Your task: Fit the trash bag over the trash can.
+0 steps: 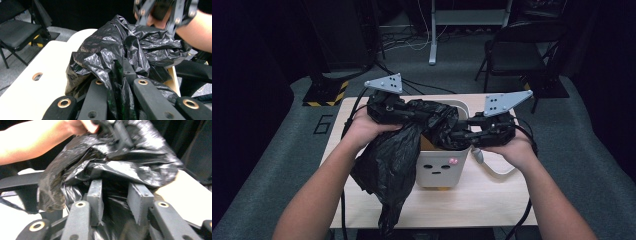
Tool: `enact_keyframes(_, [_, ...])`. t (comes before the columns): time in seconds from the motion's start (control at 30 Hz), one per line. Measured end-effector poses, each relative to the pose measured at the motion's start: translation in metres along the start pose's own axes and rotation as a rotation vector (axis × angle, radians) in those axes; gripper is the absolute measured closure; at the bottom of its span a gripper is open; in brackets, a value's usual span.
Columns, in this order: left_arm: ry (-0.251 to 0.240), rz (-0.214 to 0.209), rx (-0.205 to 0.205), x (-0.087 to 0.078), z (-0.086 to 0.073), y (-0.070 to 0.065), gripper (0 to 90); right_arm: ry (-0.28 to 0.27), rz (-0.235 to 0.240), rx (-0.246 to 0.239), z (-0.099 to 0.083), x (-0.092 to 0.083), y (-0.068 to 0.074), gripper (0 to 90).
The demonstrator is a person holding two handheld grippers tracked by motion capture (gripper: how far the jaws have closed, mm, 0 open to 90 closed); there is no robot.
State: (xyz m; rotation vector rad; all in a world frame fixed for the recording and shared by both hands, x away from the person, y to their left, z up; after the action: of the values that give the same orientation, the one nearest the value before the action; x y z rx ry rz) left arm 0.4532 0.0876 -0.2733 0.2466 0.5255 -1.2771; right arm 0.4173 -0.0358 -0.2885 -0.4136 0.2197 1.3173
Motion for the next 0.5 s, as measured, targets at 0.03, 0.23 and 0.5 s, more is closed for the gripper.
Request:
enact_keyframes(0.03, [0.0, 0.0, 0.0, 0.0, 0.0, 0.0, 86.4, -0.004, -0.011, 0.0, 0.0, -0.003, -0.002, 61.8])
enact_keyframes(0.23, [0.037, -0.004, 0.011, 0.006, -0.006, 0.001, 86.4, -0.042, -0.073, 0.015, 0.008, -0.019, -0.012, 58.0])
enact_keyframes(0.5, [0.034, -0.032, 0.036, 0.011, -0.006, -0.008, 86.2, -0.068, -0.126, -0.003, 0.019, -0.01, -0.022, 52.2])
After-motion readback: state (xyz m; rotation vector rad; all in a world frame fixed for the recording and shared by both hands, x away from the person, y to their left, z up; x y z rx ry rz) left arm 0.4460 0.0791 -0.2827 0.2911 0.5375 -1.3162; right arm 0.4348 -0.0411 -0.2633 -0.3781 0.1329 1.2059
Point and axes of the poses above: each handheld gripper's, and its own axes: x roughly forward along the jaws, z roughly out of its top, y roughly to its left, the point moved 10 cm from there along x, roughly forward along the jaws, and after that the axes turned 8 degrees about -x, right-handed, at the moved point
